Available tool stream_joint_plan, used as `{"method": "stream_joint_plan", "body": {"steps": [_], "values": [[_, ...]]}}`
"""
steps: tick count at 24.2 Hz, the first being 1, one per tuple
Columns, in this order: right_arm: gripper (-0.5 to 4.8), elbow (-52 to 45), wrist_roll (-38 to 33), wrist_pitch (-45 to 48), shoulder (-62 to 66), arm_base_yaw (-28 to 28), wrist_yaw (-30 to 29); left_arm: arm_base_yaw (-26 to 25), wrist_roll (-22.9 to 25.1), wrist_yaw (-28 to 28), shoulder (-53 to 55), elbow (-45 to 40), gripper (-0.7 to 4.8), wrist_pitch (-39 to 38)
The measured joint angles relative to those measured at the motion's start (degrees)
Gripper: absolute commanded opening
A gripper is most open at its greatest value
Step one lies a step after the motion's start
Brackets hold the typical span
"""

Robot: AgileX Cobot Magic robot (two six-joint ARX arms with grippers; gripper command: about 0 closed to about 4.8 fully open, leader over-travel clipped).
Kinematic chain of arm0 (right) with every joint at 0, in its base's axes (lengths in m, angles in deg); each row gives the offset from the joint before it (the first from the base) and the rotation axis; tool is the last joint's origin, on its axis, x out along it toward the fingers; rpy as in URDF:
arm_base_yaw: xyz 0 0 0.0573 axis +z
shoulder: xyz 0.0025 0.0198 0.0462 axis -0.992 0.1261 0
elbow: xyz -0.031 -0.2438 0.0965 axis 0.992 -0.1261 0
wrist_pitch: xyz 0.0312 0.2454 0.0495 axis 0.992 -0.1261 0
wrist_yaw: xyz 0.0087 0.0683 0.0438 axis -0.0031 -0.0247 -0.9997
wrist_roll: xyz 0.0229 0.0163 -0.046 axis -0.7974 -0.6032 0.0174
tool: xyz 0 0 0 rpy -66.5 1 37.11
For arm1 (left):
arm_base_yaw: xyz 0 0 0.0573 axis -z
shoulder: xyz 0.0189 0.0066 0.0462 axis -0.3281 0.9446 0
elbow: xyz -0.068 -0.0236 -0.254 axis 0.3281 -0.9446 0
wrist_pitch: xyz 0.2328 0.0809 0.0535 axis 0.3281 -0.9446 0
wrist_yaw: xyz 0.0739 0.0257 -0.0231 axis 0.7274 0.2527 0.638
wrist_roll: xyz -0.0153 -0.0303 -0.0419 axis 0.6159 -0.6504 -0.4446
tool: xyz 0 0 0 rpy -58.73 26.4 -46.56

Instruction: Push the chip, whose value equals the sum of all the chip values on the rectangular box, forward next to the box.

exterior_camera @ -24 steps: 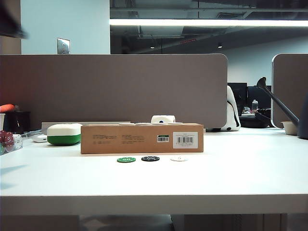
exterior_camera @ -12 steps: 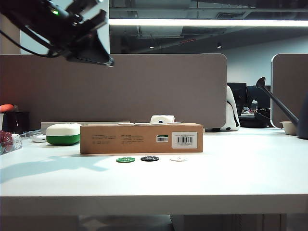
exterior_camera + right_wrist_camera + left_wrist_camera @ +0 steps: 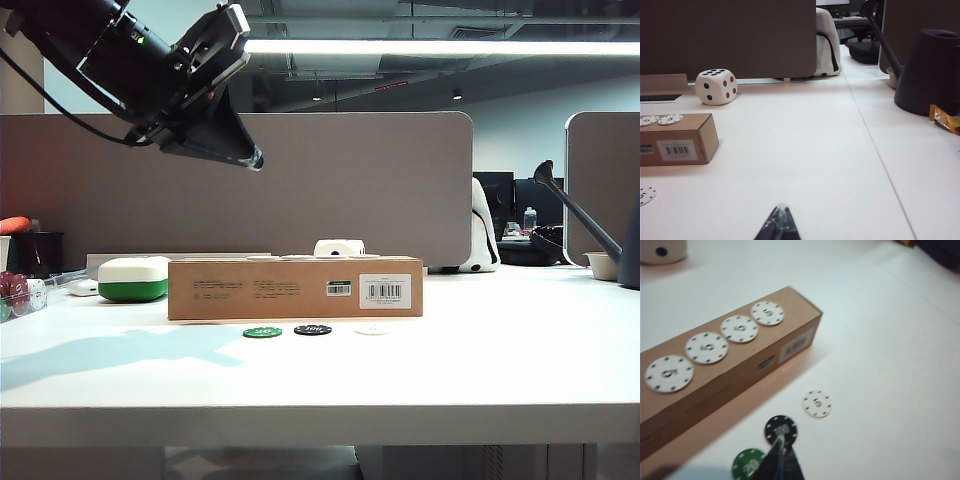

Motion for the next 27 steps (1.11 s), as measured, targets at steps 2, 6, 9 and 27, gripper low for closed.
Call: {"method": "stream_joint_plan", "body": {"steps": [2,6,9,27], "values": [[-0.04,0.00,0.00,0.00,0.00,0.00,0.00,0.07,-0.02,2.91,0.02,0.00,-0.05,-1.64],[-0.04,0.00,0.00,0.00,0.00,0.00,0.00,0.09,-0.02,5.97,0.02,0.00,-0.05,-3.17],[-0.04,0.00,0.00,0.00,0.00,0.00,0.00,0.09,-0.02,6.27,0.02,0.00,-0.05,-4.68],[-0.04,0.00,0.00,0.00,0.00,0.00,0.00,0.11,-0.02,6.27,0.02,0.00,-0.05,-6.51]]}}
